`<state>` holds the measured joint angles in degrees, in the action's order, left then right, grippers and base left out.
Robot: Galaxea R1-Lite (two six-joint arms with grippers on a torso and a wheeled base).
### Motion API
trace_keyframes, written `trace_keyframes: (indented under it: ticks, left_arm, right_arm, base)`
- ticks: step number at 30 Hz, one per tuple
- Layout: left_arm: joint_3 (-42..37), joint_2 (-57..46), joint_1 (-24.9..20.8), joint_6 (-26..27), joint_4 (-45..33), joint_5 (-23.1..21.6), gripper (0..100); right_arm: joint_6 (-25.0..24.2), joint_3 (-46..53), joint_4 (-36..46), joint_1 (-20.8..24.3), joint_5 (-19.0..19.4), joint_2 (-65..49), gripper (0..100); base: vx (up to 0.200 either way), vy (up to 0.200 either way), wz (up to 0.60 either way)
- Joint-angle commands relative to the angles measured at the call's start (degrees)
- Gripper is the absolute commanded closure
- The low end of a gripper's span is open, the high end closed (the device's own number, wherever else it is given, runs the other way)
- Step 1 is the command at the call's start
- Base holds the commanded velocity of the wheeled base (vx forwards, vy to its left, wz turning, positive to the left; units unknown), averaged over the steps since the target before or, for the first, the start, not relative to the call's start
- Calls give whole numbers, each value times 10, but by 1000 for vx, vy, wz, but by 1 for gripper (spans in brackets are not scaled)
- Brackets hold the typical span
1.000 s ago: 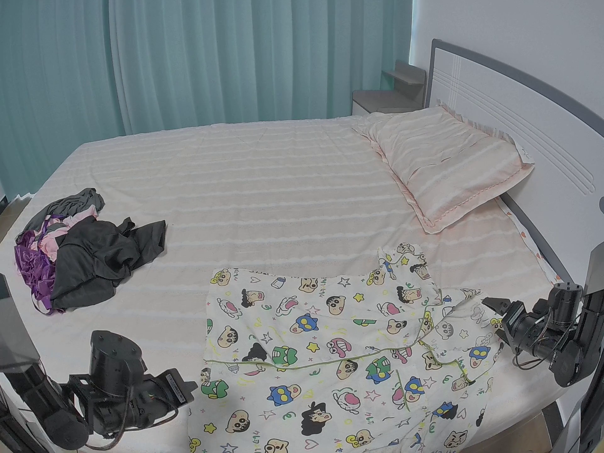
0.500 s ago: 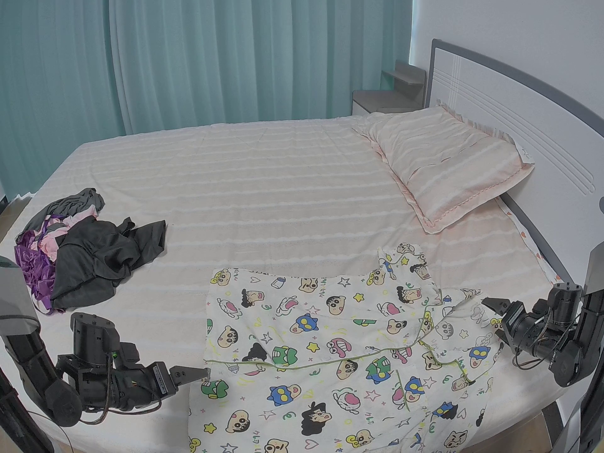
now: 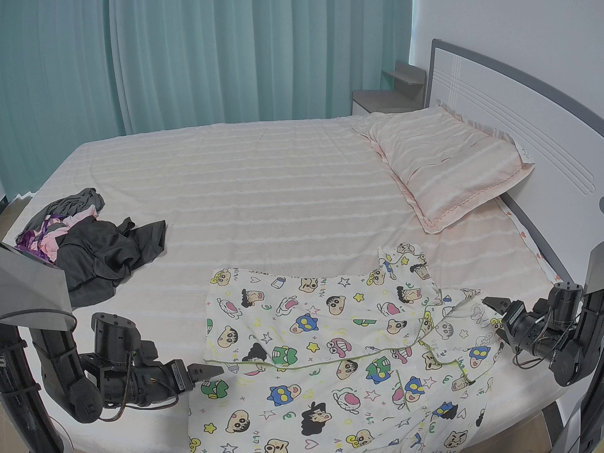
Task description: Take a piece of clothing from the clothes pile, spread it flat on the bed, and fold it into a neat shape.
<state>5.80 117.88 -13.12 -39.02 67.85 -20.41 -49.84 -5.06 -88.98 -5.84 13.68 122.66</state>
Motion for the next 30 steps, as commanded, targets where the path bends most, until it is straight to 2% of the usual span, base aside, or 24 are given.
trace_keyframes:
  ticks: [1, 6, 7, 18, 23, 30]
  left_arm:
    - [-3, 30, -11, 1, 7, 1, 0]
    - [-10, 27, -10, 1, 14, 5, 0]
    - [-10, 28, -10, 1, 14, 5, 100]
    - [-26, 24, -5, 4, 18, 34, 100]
    - [-39, -15, -4, 3, 42, 66, 100]
    - [-53, -57, -5, 3, 46, 79, 100]
  right_arm:
    - [0, -1, -9, -4, 0, 2, 0]
    - [0, -1, -9, -4, 0, 3, 0]
    - [0, -1, -9, -4, 0, 3, 0]
    - [0, 0, -9, -4, 1, 1, 0]
    - [0, 0, -9, -4, 1, -1, 0]
    - [0, 0, -9, -4, 1, -1, 0]
  base:
    - [0, 0, 0]
    - [0, 0, 0]
    - [0, 0, 0]
    - [0, 0, 0]
    - [0, 0, 0]
    - [0, 0, 0]
